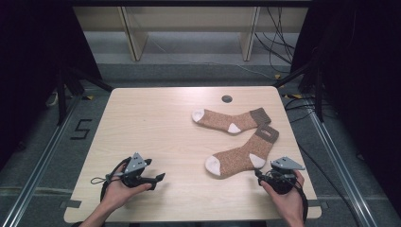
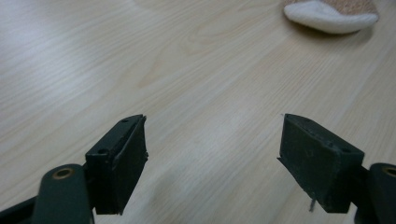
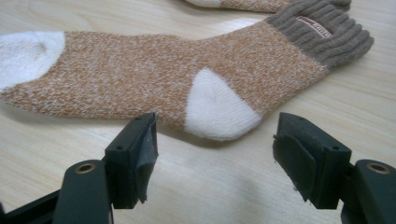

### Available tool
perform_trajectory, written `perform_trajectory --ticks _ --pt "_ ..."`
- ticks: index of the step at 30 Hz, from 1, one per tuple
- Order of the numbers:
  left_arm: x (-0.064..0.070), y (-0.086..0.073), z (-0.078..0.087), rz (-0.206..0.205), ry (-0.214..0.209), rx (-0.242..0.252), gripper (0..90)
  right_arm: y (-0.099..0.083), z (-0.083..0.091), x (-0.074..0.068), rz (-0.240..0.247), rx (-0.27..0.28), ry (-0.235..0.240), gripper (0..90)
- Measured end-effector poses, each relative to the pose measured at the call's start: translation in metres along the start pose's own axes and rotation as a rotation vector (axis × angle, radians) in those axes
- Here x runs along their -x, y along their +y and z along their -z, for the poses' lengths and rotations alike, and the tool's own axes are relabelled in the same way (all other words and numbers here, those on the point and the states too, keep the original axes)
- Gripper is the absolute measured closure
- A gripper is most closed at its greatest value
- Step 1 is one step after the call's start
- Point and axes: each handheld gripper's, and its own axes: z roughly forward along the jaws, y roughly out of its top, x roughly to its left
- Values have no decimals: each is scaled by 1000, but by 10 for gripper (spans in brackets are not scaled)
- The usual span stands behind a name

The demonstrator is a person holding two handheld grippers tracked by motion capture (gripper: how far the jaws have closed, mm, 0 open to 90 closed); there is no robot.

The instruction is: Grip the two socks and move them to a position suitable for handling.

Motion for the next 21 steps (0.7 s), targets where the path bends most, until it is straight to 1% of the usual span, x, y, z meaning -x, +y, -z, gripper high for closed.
perform_trajectory --ticks 1,2,3,4,5,6,7,8,9,10,11,12,13,14,15,16,17,18,19,20,21 --pt "2 1 -2 5 -11 10 228 0 -1 5 13 17 -3 308" --pt "3 1 -3 14 -9 18 229 0 0 3 -24 1 5 308" --pt "3 2 -5 15 -19 20 230 0 0 4 -32 9 4 308" --pt "3 2 -6 18 -20 27 230 0 0 4 -32 9 4 308" --pt "4 3 -6 19 -22 16 230 1 0 8 -1 17 -5 308" --pt "5 4 -7 24 -33 25 230 2 0 7 -18 6 -8 308" --pt "6 4 -7 26 -28 30 231 3 0 9 -6 14 -8 308" --pt "7 4 -8 29 -39 35 231 3 0 9 -6 14 -8 308" --pt "8 4 -9 20 -45 25 231 5 2 6 -57 -7 -2 308" --pt "10 5 -10 10 -55 27 232 6 0 8 -17 19 -11 308" --pt "12 6 -10 4 -57 15 236 8 0 9 -8 16 -14 308" --pt "12 8 -11 -2 -74 11 245 9 0 10 -6 17 -20 308" --pt "14 9 -12 2 -71 20 252 9 0 8 -25 8 -19 309" --pt "15 11 -14 2 -84 22 261 10 -1 10 -8 16 -24 309" --pt "17 18 -20 -3 -106 21 268 11 0 11 -2 6 -22 310" --pt "17 18 -20 -3 -106 21 275 11 0 11 -2 6 -22 310" --pt "19 22 -23 0 -116 26 275 12 0 11 -11 13 -30 310" --pt "20 25 -26 -1 -125 26 288 14 0 15 -12 18 -31 312" --pt "22 29 -29 2 -135 31 294 16 1 16 -26 11 -41 313" --pt "23 33 -33 0 -148 31 298 17 0 20 -21 16 -34 314" --pt "25 36 -37 -6 -159 36 298 17 0 20 -21 16 -34 314"
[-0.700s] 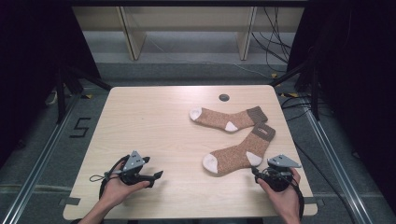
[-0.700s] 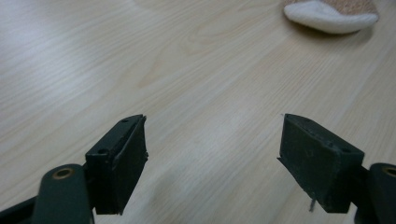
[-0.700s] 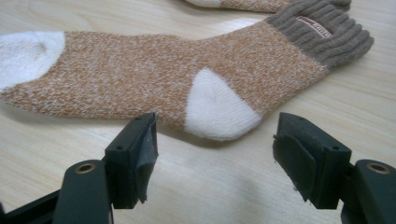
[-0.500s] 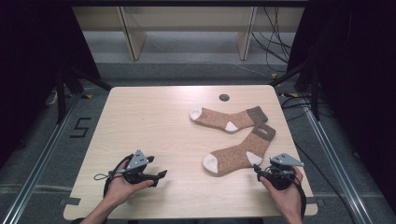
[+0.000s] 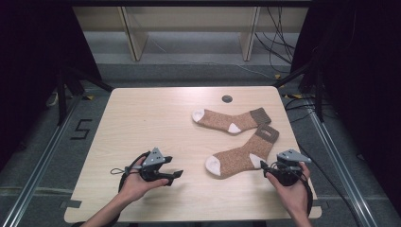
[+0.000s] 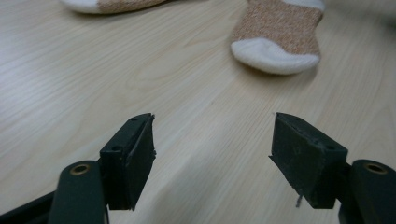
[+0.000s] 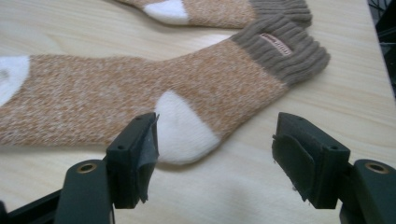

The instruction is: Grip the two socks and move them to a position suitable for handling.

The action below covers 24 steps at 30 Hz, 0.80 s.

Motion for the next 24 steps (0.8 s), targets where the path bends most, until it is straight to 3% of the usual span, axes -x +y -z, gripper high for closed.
perform_trajectory --ticks 1,3,4,5,6,9,11,13,15,18,20,22,24 --pt "2 3 -3 -8 2 -11 302 1 0 0 -24 -9 -18 315" --pt "3 8 -11 -22 -16 -10 310 4 -1 9 2 -13 -18 317" --pt "3 11 -16 -25 -25 -15 315 5 -3 10 -9 -4 -24 317" --pt "4 16 -22 -26 -31 -17 333 10 -5 14 -36 -30 -41 317" --pt "4 16 -22 -26 -31 -17 338 12 -7 18 -10 -16 -42 318" --pt "8 27 -34 -23 -63 -13 350 17 -11 24 -9 -18 -57 320" --pt "12 34 -42 -23 -95 -18 358 23 -15 27 -63 -12 -61 321" --pt "17 39 -53 -33 -105 -30 362 29 -19 35 -20 -5 -68 321" --pt "22 42 -64 -49 -125 -47 371 36 -23 40 -27 -17 -75 321" --pt "29 45 -79 -64 -134 -77 401 44 -32 46 -48 -28 -80 322" --pt "31 46 -87 -63 -132 -101 413 50 -39 54 -22 -38 -83 324" --pt "33 47 -93 -49 -140 -102 428 57 -49 59 -53 -32 -87 324" --pt "34 47 -97 -51 -136 -113 429 61 -52 62 -53 -51 -86 324"
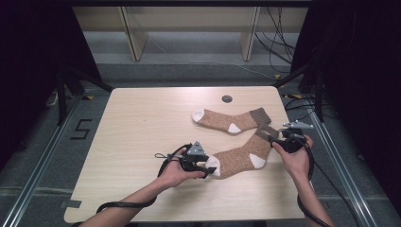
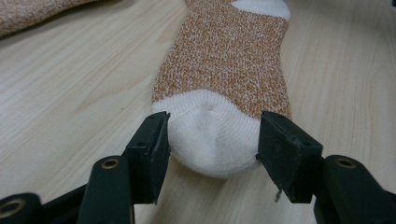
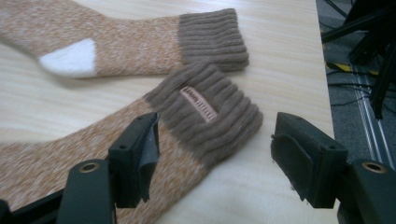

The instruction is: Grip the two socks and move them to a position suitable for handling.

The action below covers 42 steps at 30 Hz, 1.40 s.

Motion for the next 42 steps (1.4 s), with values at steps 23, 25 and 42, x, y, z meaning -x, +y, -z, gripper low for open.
perform_trajectory --ticks 23,25,42 --pt "3 2 -11 -16 21 -48 616 10 -59 21 -103 -107 31 343" --pt "3 2 -10 -40 22 -65 637 10 -59 22 -98 -117 36 358" --pt "3 3 -10 -39 25 -76 704 9 -61 21 -102 -119 82 554"
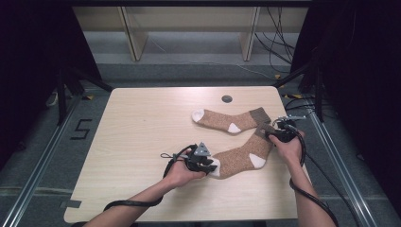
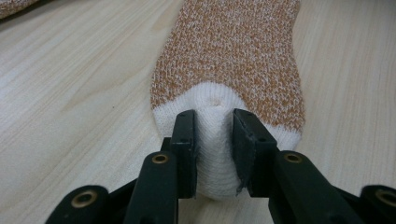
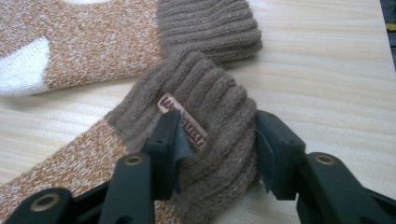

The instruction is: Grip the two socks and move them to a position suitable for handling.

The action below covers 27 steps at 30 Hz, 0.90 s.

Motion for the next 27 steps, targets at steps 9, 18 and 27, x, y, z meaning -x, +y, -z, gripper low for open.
perform_trajectory --ticks 9,18,27 --pt "1 0 0 8 10 11 752 1 2 -2 27 8 7 654" --pt "1 1 1 1 20 1 805 3 7 -3 3 -7 -4 740" --pt "2 1 1 13 23 10 825 2 8 -4 -14 3 -7 761"
